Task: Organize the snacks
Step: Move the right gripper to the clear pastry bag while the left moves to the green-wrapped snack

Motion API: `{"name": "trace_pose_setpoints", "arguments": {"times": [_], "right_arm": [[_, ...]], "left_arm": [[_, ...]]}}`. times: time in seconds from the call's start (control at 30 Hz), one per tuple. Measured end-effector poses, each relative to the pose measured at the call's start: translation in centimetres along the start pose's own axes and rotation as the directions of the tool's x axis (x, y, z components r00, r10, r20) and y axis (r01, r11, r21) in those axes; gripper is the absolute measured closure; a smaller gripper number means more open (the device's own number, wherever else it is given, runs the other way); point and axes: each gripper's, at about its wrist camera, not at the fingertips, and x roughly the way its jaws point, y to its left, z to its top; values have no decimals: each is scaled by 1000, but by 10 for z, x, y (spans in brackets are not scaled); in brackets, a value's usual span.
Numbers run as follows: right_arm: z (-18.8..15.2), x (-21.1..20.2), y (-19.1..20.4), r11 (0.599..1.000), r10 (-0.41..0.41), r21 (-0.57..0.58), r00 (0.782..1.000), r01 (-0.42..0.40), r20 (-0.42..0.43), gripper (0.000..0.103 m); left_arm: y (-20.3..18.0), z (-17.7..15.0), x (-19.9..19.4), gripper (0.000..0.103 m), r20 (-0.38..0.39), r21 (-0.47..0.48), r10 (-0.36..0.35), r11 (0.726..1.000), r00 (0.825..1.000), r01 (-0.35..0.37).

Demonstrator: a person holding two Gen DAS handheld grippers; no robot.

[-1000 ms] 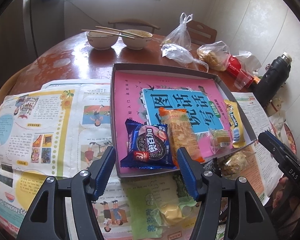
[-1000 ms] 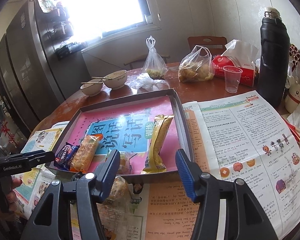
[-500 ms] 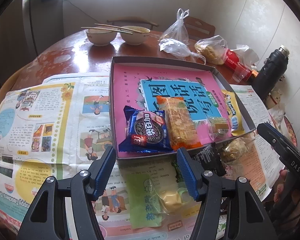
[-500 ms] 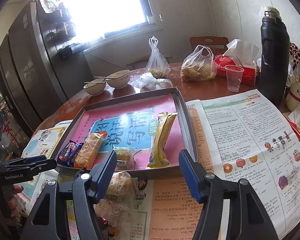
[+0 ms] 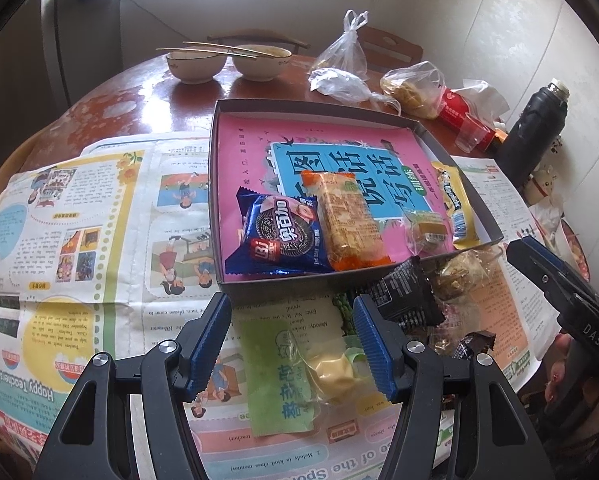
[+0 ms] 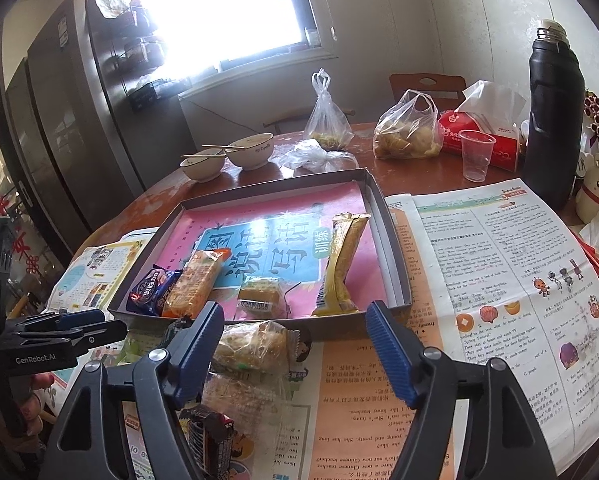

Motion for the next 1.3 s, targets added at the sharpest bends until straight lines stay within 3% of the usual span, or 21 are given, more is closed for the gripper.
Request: {"name": "trace_pose_setpoints", "arguments": {"times": [0.63, 1.3], "right_arm": [[-10, 4, 18, 997, 53, -48, 997, -56, -54, 22], [-18, 29, 21, 999, 43, -27, 989, -47, -142, 21]], "left_arm": [[-8, -17, 4, 38, -46, 44, -1, 999, 999, 3], [-16, -31, 13, 38, -91, 63, -30, 997, 995, 36]]}}
